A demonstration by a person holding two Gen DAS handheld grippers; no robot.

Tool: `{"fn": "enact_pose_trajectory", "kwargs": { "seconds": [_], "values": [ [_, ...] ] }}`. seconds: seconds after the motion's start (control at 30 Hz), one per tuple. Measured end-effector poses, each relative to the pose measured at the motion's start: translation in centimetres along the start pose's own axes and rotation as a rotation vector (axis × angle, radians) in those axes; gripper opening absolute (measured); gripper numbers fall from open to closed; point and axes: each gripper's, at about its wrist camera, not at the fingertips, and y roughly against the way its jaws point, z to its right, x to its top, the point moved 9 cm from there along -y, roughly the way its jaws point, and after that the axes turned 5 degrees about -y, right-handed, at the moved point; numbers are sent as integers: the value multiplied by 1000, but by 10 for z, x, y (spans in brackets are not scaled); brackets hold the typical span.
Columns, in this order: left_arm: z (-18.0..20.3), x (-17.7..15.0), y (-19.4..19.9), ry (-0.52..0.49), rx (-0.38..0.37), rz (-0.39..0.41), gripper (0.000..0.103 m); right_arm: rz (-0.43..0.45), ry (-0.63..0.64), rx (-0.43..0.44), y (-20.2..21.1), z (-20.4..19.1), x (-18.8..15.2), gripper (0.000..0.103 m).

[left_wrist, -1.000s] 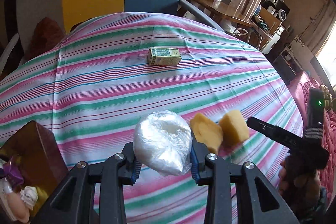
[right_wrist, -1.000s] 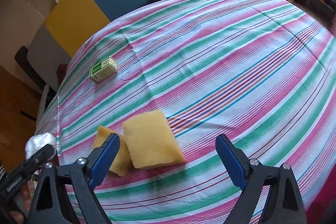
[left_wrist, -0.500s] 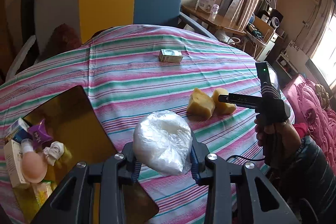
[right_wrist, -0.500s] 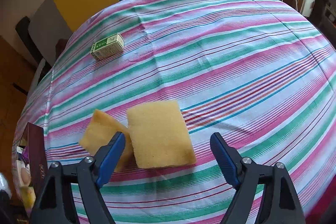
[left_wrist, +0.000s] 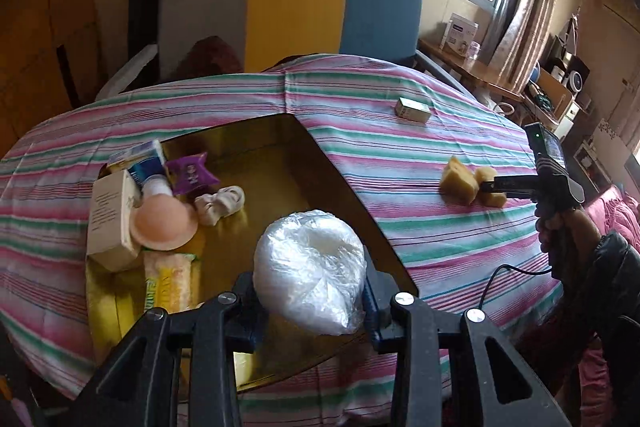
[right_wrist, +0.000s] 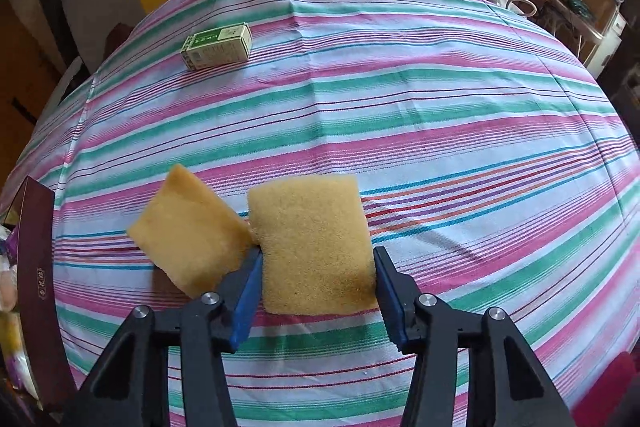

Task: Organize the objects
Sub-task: 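Carry cotton ball into tray with left tool while right tool holds sponge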

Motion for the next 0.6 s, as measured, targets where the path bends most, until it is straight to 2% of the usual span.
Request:
{"fn": "enact_pose_trajectory", "kwargs": {
  "seconds": [0.3, 0.6],
  "values": [
    [-36, -31, 5, 77, 40, -13, 37, -2, 58, -57, -3, -3, -4, 52],
    [-43, -43, 1, 104, 35, -30, 37, 2, 92, -89, -6, -5, -6, 51]
  ]
}}
